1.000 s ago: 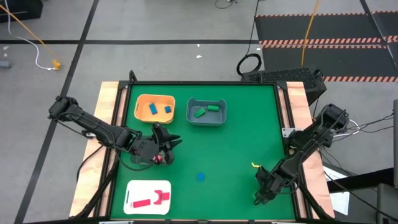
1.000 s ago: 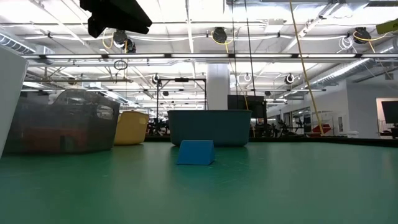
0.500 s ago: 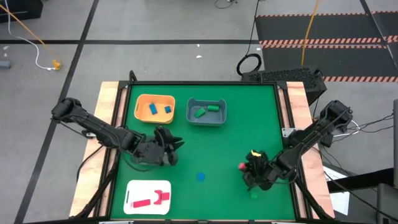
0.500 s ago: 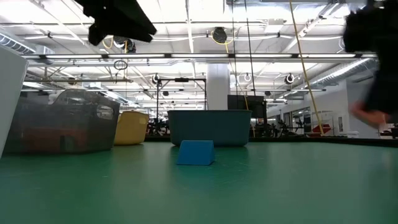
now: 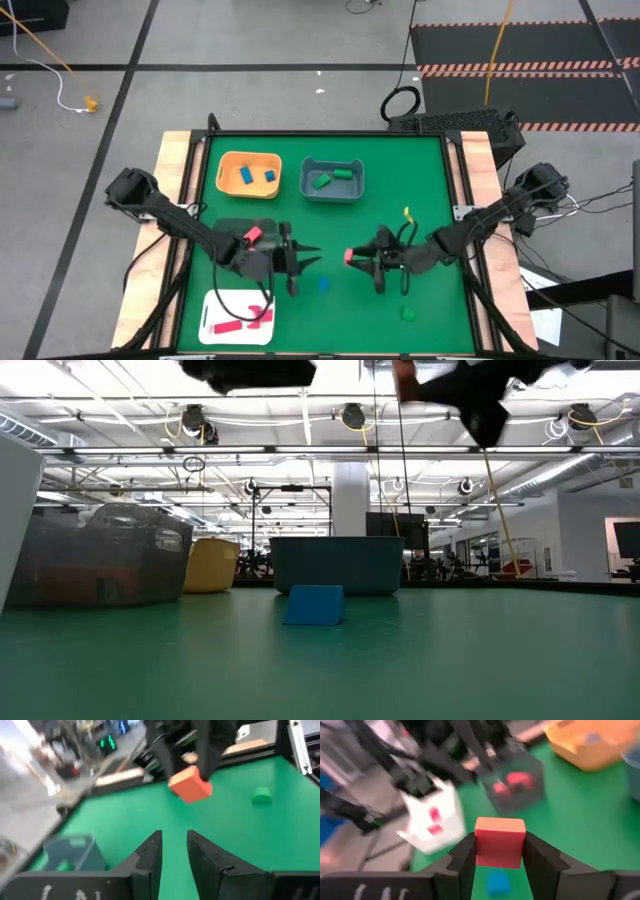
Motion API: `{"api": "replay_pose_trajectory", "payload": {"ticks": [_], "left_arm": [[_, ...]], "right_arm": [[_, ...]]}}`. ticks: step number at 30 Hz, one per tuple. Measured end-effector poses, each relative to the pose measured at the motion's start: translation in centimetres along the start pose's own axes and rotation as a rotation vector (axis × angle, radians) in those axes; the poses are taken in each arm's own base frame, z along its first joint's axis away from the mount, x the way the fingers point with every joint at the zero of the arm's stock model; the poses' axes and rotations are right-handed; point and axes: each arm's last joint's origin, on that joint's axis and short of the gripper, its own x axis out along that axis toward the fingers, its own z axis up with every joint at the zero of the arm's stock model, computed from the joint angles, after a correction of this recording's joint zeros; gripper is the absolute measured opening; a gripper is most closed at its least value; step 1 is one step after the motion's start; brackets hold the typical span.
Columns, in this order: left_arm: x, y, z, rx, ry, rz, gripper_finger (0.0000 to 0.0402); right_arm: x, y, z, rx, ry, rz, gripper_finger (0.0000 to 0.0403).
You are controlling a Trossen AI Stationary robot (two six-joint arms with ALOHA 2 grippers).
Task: Sort & place blocks by color
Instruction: Put the orange square block into the black bin
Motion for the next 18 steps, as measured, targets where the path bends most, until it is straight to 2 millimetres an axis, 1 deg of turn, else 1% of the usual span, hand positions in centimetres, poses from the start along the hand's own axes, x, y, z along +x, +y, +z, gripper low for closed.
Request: {"api": "replay_pose_trajectory", "payload": {"ticks": [3, 6, 10, 14, 16, 18], "left_arm": [[0.1, -0.1, 0.4, 0.091, -0.051, 0.018, 0.0093], [0.1, 0.1, 0.8, 0.151, -0.075, 0.033, 0.0093], [0.0, 0.1, 1.2, 0.229, -0.101, 0.042, 0.0096], [0.1, 0.3, 1.3, 0.253, -0.115, 0.05, 0.0122], [0.2, 0.7, 1.7, 0.222, -0.145, 0.069, 0.0142], [0.4, 1.2, 2.2, 0.151, -0.186, 0.091, 0.0162]], "right_arm": [[0.4, 0.0, 1.3, -0.004, -0.044, 0.097, 0.0125], [0.7, -0.2, 2.0, 0.002, -0.048, 0.17, 0.0125], [1.1, -0.7, 2.5, 0.01, -0.041, 0.188, 0.0125], [1.4, -1.2, 2.9, 0.013, -0.046, 0.177, 0.0125], [1.5, -1.4, 3.0, 0.015, -0.049, 0.173, 0.0125], [1.6, -1.7, 3.3, 0.018, -0.047, 0.185, 0.0125]]}}
